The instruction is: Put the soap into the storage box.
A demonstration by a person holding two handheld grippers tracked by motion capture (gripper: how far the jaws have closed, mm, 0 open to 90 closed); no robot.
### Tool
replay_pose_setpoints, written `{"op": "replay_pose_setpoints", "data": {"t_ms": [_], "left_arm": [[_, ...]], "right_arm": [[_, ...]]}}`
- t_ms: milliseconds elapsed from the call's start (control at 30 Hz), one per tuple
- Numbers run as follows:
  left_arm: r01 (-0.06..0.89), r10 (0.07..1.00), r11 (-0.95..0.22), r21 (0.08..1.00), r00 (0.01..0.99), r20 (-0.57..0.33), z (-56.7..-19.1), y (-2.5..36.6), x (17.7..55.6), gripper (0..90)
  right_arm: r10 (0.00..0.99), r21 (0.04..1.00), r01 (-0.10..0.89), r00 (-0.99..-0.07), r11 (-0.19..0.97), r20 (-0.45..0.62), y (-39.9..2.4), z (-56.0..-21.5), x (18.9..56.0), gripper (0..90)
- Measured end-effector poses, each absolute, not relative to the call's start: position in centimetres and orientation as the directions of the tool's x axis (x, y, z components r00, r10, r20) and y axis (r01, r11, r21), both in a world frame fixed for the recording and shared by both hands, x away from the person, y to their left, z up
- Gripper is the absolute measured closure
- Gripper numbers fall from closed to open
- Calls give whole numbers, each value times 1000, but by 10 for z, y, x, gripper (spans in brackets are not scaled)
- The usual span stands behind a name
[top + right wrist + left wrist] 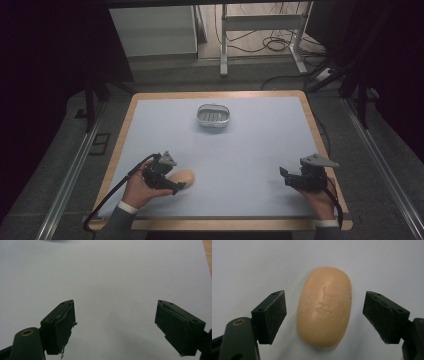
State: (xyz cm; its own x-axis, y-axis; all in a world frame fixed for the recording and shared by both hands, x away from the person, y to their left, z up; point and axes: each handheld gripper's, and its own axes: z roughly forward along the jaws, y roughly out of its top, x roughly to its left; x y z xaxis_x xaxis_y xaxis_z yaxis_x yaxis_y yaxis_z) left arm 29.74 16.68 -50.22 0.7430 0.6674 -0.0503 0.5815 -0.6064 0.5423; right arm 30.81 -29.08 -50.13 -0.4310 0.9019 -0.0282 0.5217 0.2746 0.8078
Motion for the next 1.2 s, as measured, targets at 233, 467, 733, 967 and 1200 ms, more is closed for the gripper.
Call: {"op": "replay_pose_setpoints", "data": {"t_ms": [233,467,733,967,1200], "left_arm": [[579,655,-640,505,755,-35,-509,160,299,245],[586,658,-645,491,752,-32,-511,158,301,261],[586,654,-676,447,757,-2,-519,154,303,287],[588,655,-675,446,756,-6,-517,156,304,314],[593,665,-658,464,747,-11,-512,160,304,318]], "right_arm": [[901,809,519,-433,277,-31,-290,-501,308,166],[901,809,518,-432,278,-33,-290,-501,308,166],[901,807,518,-432,283,-38,-290,-502,308,166],[902,808,517,-430,283,-41,-290,-502,308,166],[903,808,517,-427,283,-44,-290,-501,308,166]]}}
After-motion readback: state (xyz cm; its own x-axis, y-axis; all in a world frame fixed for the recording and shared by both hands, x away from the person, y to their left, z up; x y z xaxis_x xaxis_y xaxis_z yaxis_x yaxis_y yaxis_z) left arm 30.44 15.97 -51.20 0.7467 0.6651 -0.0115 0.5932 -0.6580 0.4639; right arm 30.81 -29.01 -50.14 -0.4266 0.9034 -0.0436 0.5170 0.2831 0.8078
